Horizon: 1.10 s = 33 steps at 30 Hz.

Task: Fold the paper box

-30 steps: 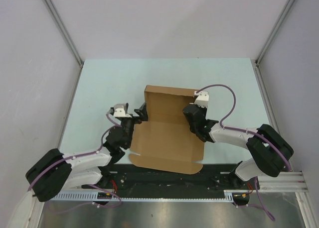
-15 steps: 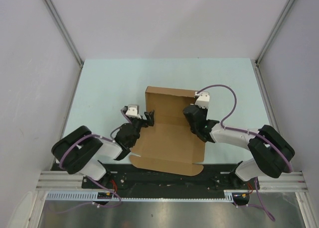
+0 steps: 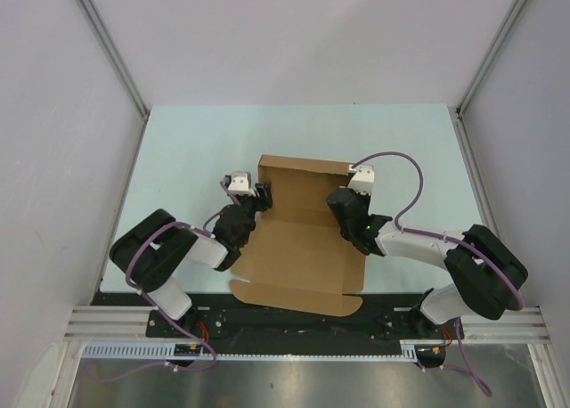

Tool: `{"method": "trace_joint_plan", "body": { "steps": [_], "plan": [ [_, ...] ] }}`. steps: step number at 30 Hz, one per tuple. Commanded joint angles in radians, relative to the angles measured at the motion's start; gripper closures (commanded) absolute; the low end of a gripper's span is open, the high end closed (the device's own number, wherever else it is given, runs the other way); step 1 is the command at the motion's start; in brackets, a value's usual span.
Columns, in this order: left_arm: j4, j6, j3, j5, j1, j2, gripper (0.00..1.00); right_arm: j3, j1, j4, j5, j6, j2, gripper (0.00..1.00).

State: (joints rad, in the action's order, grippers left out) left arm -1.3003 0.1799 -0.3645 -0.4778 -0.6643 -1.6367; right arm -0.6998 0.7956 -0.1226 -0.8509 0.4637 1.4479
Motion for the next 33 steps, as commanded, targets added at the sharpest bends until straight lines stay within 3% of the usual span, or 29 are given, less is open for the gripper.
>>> {"method": "trace_joint_plan", "body": {
  "steps": [1,4,15,18,19,28,30,31,33],
  "plan": [
    [-0.307,-0.011,-0.054,0.001,0.031,-0.009,0.38,-0.035,0.002,-0.014,-0.016,0.033,-0.034,1.00],
    [-0.312,-0.016,-0.073,0.010,0.037,-0.009,0.40,-0.035,0.001,-0.012,-0.014,0.036,-0.027,1.00],
    [-0.323,-0.048,-0.128,0.005,0.042,-0.063,0.62,-0.035,-0.003,-0.023,-0.007,0.035,-0.012,1.00],
    [-0.324,-0.065,-0.139,-0.008,0.042,-0.090,0.95,-0.036,-0.002,-0.023,-0.010,0.035,-0.006,1.00],
    [-0.330,-0.069,-0.137,-0.018,0.043,-0.103,1.00,-0.035,-0.001,-0.025,-0.010,0.033,-0.007,1.00],
    [-0.424,-0.174,-0.111,-0.093,0.005,-0.132,0.99,-0.036,0.002,-0.037,-0.014,0.020,-0.006,1.00],
    [-0.424,-0.168,-0.099,-0.093,0.005,-0.118,0.79,-0.036,0.005,-0.038,-0.014,0.020,-0.011,1.00],
    [-0.425,-0.162,-0.084,-0.090,0.005,-0.103,0.61,-0.035,0.005,-0.040,-0.016,0.018,-0.012,1.00],
    [-0.425,-0.155,-0.068,-0.087,0.003,-0.086,0.50,-0.035,0.004,-0.041,-0.017,0.018,-0.017,1.00]
  ]
}}
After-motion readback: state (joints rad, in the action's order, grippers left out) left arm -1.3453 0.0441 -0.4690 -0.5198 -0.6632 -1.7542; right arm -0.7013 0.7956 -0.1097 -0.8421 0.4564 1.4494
